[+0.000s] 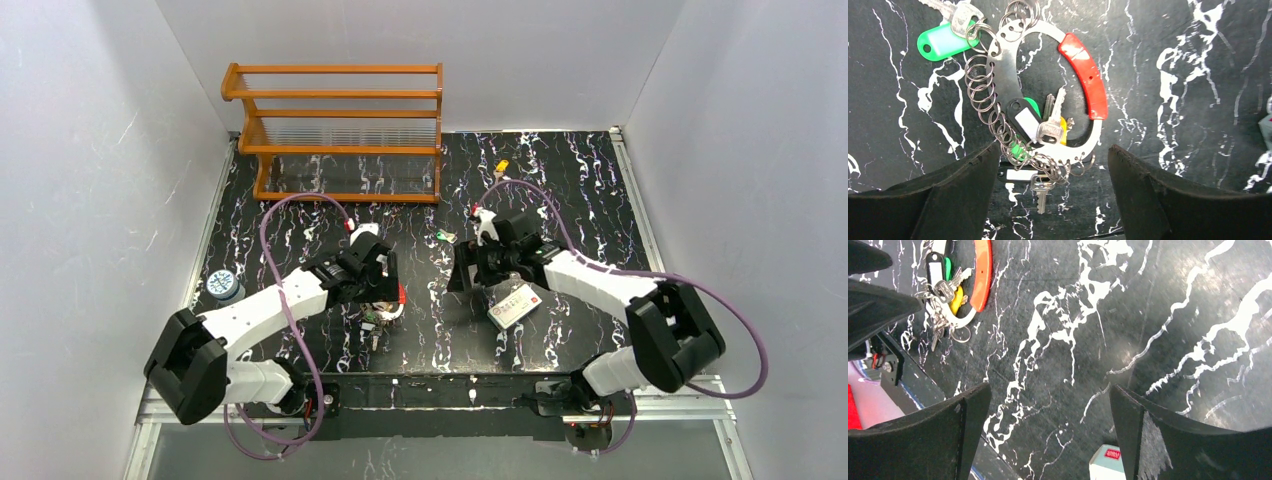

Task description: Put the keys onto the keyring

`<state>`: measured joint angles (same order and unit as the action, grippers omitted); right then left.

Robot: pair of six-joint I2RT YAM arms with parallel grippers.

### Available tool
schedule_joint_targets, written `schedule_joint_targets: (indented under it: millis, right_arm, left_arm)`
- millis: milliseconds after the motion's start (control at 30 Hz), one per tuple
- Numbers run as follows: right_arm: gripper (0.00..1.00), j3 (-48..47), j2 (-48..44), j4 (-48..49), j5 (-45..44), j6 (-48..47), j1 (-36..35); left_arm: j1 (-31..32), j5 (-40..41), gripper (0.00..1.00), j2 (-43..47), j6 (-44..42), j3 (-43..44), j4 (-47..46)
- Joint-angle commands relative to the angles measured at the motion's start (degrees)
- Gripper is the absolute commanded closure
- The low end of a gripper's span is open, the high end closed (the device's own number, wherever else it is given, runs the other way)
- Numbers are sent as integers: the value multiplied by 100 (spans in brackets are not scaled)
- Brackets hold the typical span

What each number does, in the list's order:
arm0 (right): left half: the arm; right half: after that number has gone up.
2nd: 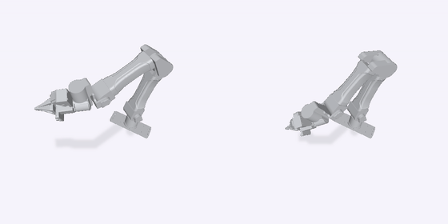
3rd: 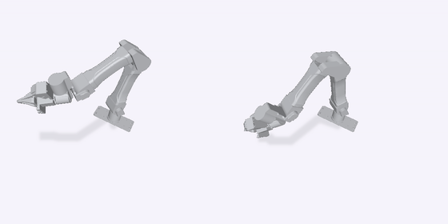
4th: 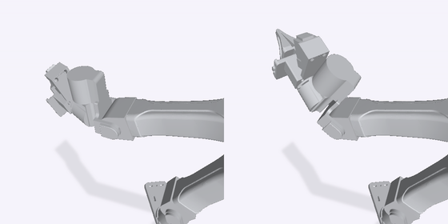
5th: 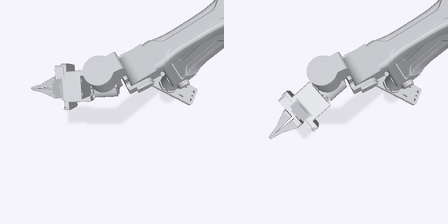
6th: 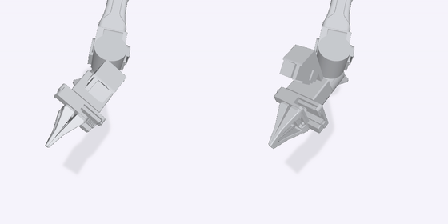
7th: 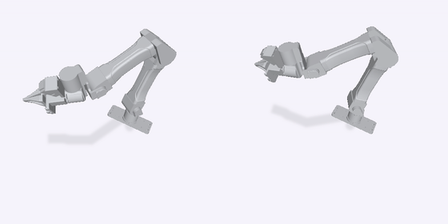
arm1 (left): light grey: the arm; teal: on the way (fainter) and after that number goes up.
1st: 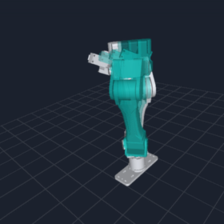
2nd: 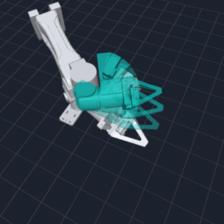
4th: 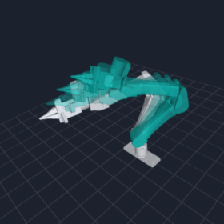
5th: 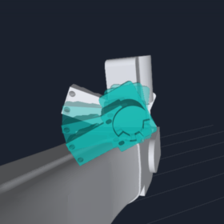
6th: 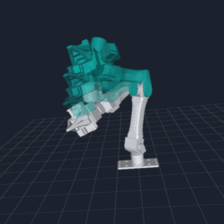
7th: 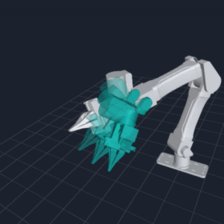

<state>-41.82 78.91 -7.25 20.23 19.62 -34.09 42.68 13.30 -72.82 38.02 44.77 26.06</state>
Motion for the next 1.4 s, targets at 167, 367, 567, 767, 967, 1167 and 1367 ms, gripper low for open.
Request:
schedule_joint_targets:
  millis: [167, 367, 567, 767, 967, 1167, 1367]
  right_arm:
    - [18, -1655, 1399, -355, -782, -598, -968]
    - [16, -3032, 2703, -853, -1930, -986, -1707]
    - [17, -3948, 3653, -1090, -2747, -1376, -2231]
    - [37, -4333, 4085, -1378, -3464, -1523, -2487]
    - [61, -3878, 3716, -1376, -4026, -1412, -2543]
    - [76, -3265, 3253, -1775, -4349, -920, -2540]
    - [74, -2154, 2473, -1986, -4072, -277, -2484]
  left_arm:
    - [-537, -495, 20, 576, 207, 14, 181]
    - [-1964, -1794, 19, 1156, 224, -670, -101]
    - [-2821, -2187, 19, 1721, 141, -869, 88]
    - [-2893, -2096, 18, 1991, 134, -1004, 320]
    - [-2891, -2144, 19, 2065, 282, -1162, 217]
    - [-2867, -2353, 21, 1931, 377, -1366, -29]
    - [-2786, -2376, 22, 1612, 307, -1393, -142]
